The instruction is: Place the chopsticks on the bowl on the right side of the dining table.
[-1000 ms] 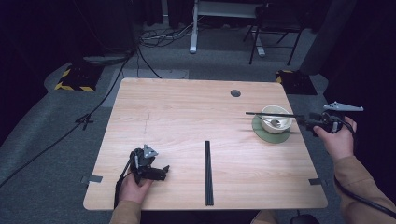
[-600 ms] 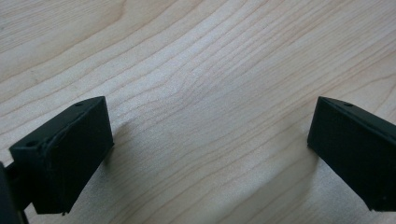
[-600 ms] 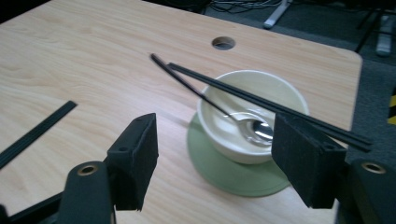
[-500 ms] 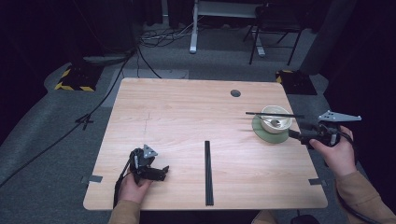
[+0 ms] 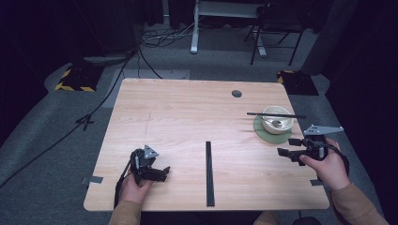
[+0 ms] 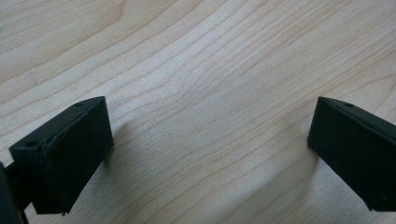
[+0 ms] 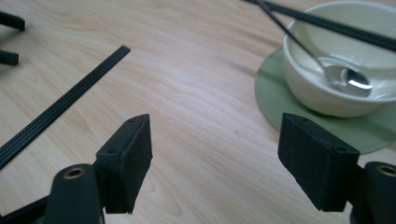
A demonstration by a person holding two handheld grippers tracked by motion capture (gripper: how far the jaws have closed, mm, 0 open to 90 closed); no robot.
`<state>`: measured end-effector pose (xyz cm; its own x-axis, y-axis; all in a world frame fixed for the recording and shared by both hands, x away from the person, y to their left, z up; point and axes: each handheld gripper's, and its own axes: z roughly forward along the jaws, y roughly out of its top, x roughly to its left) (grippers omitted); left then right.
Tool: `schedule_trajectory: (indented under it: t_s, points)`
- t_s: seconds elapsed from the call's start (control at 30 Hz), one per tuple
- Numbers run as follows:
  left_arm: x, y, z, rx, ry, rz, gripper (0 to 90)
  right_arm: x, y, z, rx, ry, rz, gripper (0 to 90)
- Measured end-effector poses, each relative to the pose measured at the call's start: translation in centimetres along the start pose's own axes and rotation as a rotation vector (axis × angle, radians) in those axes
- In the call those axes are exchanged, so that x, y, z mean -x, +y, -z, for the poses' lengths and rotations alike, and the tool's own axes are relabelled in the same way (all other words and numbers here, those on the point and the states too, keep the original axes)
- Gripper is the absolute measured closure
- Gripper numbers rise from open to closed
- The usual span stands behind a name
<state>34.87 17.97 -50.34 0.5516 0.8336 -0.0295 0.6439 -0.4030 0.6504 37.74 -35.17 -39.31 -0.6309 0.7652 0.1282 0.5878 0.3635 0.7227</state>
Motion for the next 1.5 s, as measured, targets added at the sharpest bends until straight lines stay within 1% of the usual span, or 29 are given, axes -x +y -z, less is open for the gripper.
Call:
schedule_trajectory:
  t_s: [0.03,0.07,0.13,0.17,0.27,0.3,0.37,0.5,0.53,0.73,0.83,0.87,0.93,0.97,1.03,1.07,1.1,1.13,1.17,1.27,1.33,1.4,1.43,1.5]
  points:
    - [0.0,0.0,0.0,0.000,0.000,0.001,0.3,-0.1,-0.1,-0.2,-0.010,0.003,0.009,26.1]
    - [0.0,0.0,0.0,0.000,0.000,0.001,0.3,-0.3,-0.3,-0.4,-0.024,0.009,0.004,26.0]
    - [0.0,0.0,0.0,0.001,0.000,0.002,0.3,-0.6,-0.7,-0.9,-0.045,0.017,0.012,25.6]
    - [0.0,0.0,0.0,0.000,0.000,0.000,0.3,-0.8,-0.9,-1.3,-0.056,0.027,0.002,25.0]
    - [0.0,0.0,0.0,0.000,0.000,0.000,0.3,-1.0,-1.6,-2.0,-0.087,0.043,0.002,22.8]
    - [0.0,0.0,0.0,0.000,0.000,0.000,0.3,-1.1,-1.8,-2.3,-0.092,0.057,0.006,21.4]
    - [0.0,0.0,0.0,0.000,-0.002,-0.002,0.3,-1.3,-2.4,-2.9,-0.109,0.074,0.005,21.4]
    - [0.0,0.0,0.0,-0.001,-0.002,-0.003,0.3,-1.7,-3.5,-4.1,-0.129,0.079,0.011,20.9]
    - [0.0,0.0,0.0,-0.001,-0.002,-0.004,0.3,-1.8,-3.7,-4.3,-0.129,0.078,0.002,20.8]
    - [0.0,0.0,0.0,0.000,-0.001,0.000,0.3,-2.3,-4.9,-5.7,-0.137,0.072,0.038,20.3]
    - [0.0,0.0,0.0,-0.001,-0.002,-0.003,0.3,-2.7,-5.5,-6.4,-0.130,0.052,0.070,20.3]
    - [0.0,0.0,0.0,-0.001,-0.002,-0.003,0.3,-2.7,-5.5,-6.4,-0.130,0.052,0.070,20.3]
    - [0.0,0.0,0.0,0.000,-0.002,-0.002,0.3,-3.1,-6.0,-6.8,-0.113,0.044,0.088,20.3]
    - [0.0,0.0,0.0,0.000,-0.002,-0.003,0.3,-3.3,-6.2,-7.0,-0.108,0.041,0.085,20.3]
    - [0.0,0.0,0.0,0.000,-0.002,-0.002,0.3,-3.6,-6.4,-7.2,-0.082,0.040,0.110,20.5]
    - [0.0,0.0,0.0,0.000,-0.002,-0.002,0.3,-3.7,-6.5,-7.2,-0.075,0.042,0.114,20.7]
    - [0.0,0.0,0.0,-0.001,-0.002,-0.003,0.3,-3.9,-6.6,-7.3,-0.054,0.041,0.119,20.7]
    - [0.0,0.0,0.0,0.000,-0.002,-0.003,0.3,-4.0,-6.7,-7.4,-0.044,0.039,0.124,20.8]
    - [0.0,0.0,0.0,-0.001,-0.002,-0.004,0.3,-4.2,-6.8,-7.5,-0.024,0.035,0.121,20.8]
    - [0.0,0.0,0.0,0.000,-0.002,-0.003,0.3,-4.5,-7.2,-7.8,-0.003,0.032,0.131,21.1]
    - [0.0,0.0,0.0,0.000,-0.001,-0.003,0.3,-4.8,-7.3,-7.9,0.005,0.026,0.135,21.1]
    - [0.0,0.0,0.0,-0.001,-0.002,-0.002,0.3,-5.1,-7.5,-8.2,0.015,0.018,0.157,21.1]
    - [0.0,0.0,0.0,0.000,-0.001,-0.002,0.3,-5.3,-7.6,-8.2,0.018,0.014,0.160,21.2]
    - [0.0,0.0,0.0,0.000,-0.001,-0.002,0.3,-5.5,-7.7,-8.4,0.016,0.006,0.183,21.2]
